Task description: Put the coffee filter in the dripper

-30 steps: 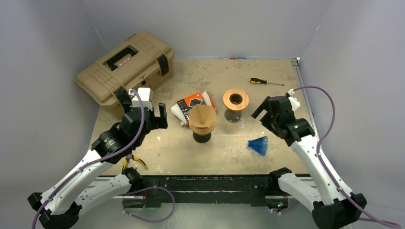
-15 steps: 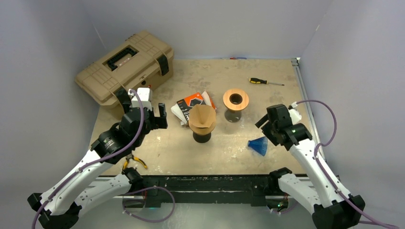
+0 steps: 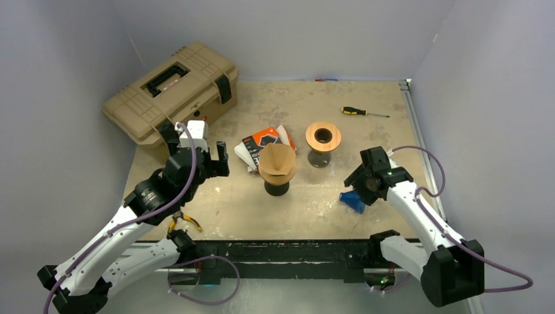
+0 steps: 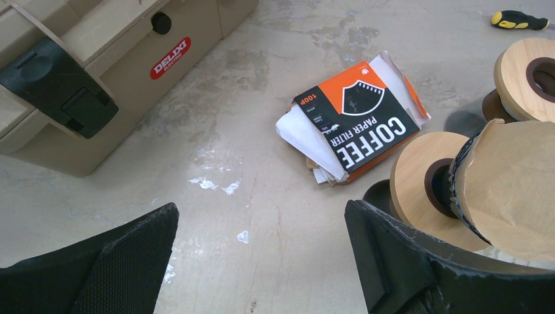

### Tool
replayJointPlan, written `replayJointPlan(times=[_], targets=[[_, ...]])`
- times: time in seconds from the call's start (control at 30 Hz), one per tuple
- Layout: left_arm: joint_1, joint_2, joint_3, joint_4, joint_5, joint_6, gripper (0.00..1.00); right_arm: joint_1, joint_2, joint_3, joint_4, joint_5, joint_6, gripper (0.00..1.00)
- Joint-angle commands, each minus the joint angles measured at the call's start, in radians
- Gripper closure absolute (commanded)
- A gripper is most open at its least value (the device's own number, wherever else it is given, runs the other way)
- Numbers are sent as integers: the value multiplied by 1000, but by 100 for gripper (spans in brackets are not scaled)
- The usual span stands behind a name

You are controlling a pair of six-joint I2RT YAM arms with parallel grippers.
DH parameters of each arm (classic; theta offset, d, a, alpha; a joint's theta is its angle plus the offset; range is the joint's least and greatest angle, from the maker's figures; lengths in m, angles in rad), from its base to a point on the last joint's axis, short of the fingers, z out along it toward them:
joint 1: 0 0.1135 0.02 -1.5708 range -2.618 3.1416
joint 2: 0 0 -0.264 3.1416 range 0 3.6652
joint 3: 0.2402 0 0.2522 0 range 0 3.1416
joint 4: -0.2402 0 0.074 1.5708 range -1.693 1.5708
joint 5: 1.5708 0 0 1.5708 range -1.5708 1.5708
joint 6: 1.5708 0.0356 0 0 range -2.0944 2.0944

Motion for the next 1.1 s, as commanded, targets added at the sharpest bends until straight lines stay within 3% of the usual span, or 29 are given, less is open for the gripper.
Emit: replayJointPlan(times=[0.0,0.07,0.23,0.33,0.43,0.67,1.07], targets=[[-1,-6,15,0,-10,-2,1,-21,27,-37,131,-128,-83,41],[-2,-5,15,0,-10,-2,1,-23,37,-46,153,-139,-96,50],[-3,-5,15,1,-10,-2,1,-25,39,-48,182,-140,-132,56],[-1,-4,15,0,-10,-2,1,-25,27,-56,207,-149,-149,64],[-1,-4,14,0,-9,-3,1,-25,8,-66,254,-165,-181,100],[-2,-2,15,0,-8,-3,1,-25,-10,-42,297,-118,-247,100],[-1,4,14,2,-5,-3,1,-25,42,198,191,159,-323,100]])
